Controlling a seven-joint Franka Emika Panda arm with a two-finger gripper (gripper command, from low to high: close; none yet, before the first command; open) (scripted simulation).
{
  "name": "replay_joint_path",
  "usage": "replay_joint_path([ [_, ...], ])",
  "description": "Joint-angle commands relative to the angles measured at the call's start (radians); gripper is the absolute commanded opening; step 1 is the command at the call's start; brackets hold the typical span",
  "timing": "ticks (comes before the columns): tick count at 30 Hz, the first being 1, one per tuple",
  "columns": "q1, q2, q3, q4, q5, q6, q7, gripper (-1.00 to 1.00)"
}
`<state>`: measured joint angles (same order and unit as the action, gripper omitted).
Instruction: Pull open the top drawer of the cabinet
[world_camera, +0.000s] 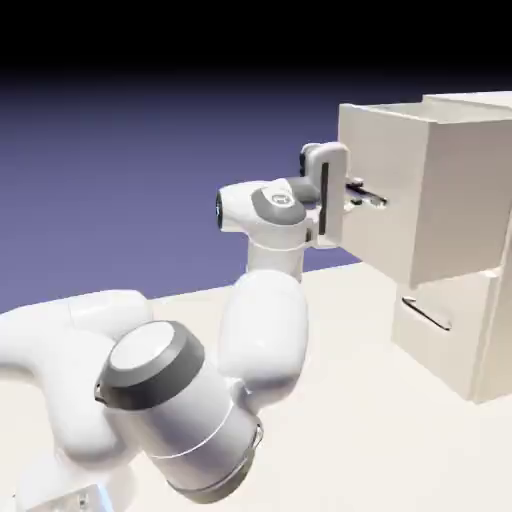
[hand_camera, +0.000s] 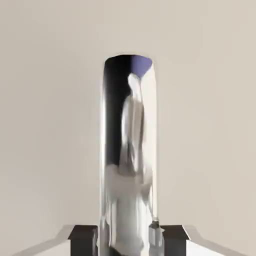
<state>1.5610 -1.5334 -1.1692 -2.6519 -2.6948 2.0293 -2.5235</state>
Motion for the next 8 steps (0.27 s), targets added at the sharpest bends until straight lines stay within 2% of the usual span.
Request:
replay_joint_path([
  [1,-0.027,-0.009,0.015,-0.036,0.018,-0.01,-0.002,-1.0],
  [4,-0.104,-0.042,0.064,-0.139,0.066,-0.034,-0.008,-1.0],
  [5,-0.104,-0.042,0.064,-0.139,0.066,-0.034,-0.008,1.0],
  [8,-0.161,-0.075,0.107,-0.211,0.112,-0.046,-0.017,1.0],
])
